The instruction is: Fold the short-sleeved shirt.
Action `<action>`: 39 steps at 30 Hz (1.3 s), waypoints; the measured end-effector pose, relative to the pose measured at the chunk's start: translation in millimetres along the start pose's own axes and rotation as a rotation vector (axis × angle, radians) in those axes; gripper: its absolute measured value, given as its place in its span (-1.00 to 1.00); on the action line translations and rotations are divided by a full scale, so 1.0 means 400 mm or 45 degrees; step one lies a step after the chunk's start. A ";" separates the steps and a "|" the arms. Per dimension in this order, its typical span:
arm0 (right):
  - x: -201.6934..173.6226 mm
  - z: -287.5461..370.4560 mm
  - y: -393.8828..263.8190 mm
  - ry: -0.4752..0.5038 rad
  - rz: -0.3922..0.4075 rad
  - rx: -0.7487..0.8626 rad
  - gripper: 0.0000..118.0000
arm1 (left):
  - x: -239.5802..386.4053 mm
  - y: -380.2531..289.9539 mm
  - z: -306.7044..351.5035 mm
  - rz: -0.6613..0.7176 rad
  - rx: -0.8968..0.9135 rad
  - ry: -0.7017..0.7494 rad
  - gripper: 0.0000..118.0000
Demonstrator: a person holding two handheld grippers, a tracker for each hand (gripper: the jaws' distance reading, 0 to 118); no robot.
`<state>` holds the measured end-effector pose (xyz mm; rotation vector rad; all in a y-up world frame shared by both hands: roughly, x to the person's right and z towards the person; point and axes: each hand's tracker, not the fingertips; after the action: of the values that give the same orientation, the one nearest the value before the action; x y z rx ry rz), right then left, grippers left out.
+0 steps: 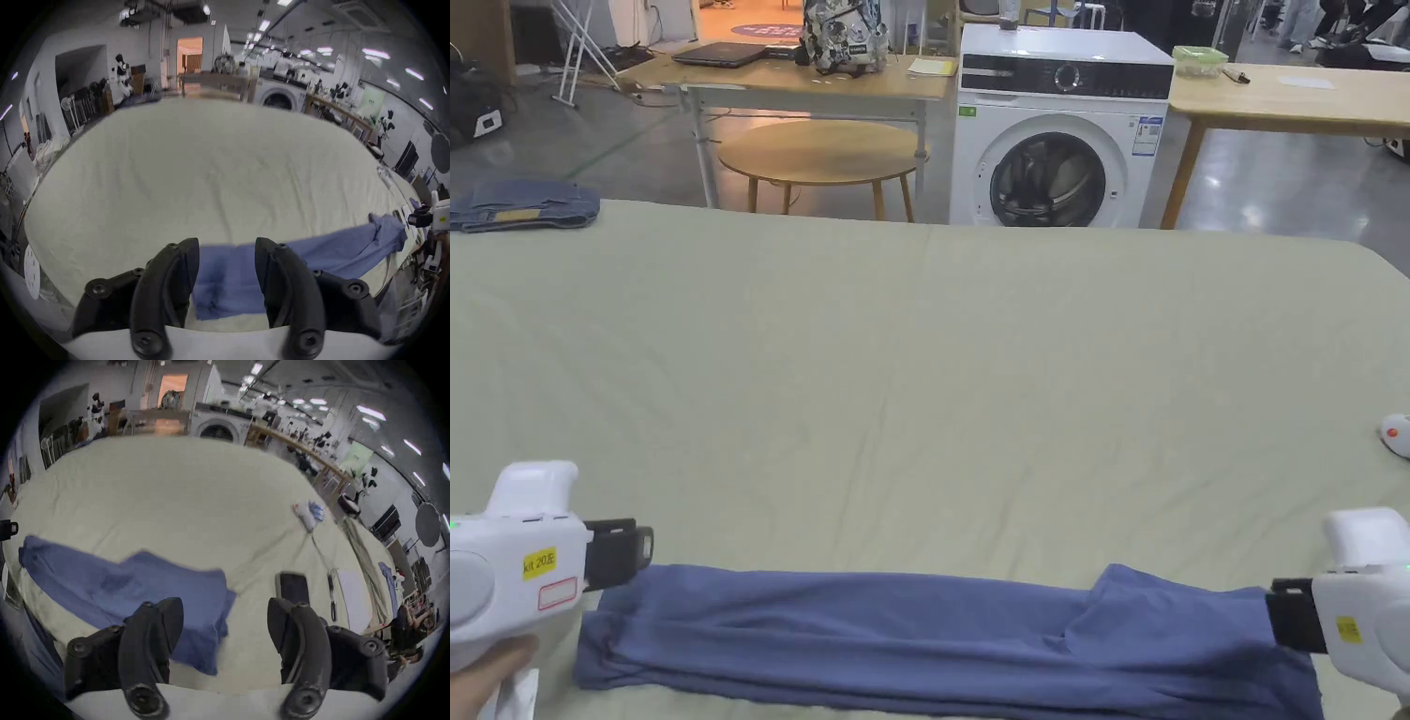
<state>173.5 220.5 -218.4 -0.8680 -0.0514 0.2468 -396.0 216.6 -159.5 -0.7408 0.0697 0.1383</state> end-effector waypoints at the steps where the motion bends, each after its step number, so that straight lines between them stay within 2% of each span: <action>1: -0.011 0.005 0.011 0.014 -0.023 0.059 0.26 | 0.016 0.011 0.006 -0.014 0.049 -0.007 -0.22; 4: -0.071 0.029 0.039 0.087 -0.131 0.262 0.26 | 0.071 0.033 0.017 -0.078 0.200 0.004 -0.29; 6: -0.115 0.039 0.050 0.141 -0.187 0.409 0.26 | 0.112 0.044 0.016 -0.125 0.284 0.020 -0.47; 10: -0.202 0.069 0.062 0.125 -0.231 0.690 0.22 | 0.166 0.056 0.010 -0.195 0.492 0.073 -0.65; 11: -0.219 0.078 0.065 0.120 -0.243 0.741 0.14 | 0.178 0.057 0.015 -0.197 0.549 0.092 -0.72; 13: -0.257 0.092 0.075 0.087 -0.259 0.828 -0.26 | 0.215 0.048 0.029 -0.192 0.666 0.147 -0.95; 14: -0.271 0.099 0.079 0.084 -0.257 0.863 -0.43 | 0.225 0.046 0.036 -0.173 0.708 0.166 -1.00; 15: -0.282 0.104 0.080 0.076 -0.258 0.896 -0.63 | 0.229 0.046 0.042 -0.146 0.745 0.173 -1.00; 17: -0.301 0.112 0.089 0.063 -0.257 0.927 -0.75 | 0.236 0.048 0.050 -0.116 0.807 0.176 -1.00; 19: -0.310 0.119 0.090 0.063 -0.276 0.954 -1.00 | 0.238 0.049 0.053 -0.120 0.813 0.175 -1.00; 24: -0.313 0.110 0.093 0.068 -0.300 0.984 -1.00 | 0.220 0.047 0.062 -0.141 0.817 0.168 -1.00; 29: -0.310 0.109 0.089 0.075 -0.293 1.000 -1.00 | 0.151 0.052 0.069 -0.075 0.774 0.145 -1.00; 32: -0.311 0.108 0.089 0.079 -0.276 0.999 -1.00 | 0.082 0.059 0.061 -0.009 0.637 0.063 -1.00; 39: -0.329 0.090 0.096 0.109 -0.218 0.965 -1.00 | -0.115 0.065 -0.018 0.277 0.020 -0.262 -1.00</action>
<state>33.1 240.3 -216.8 -0.1172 0.0472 0.0535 -445.6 226.0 -176.9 -0.6985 -0.0451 0.4197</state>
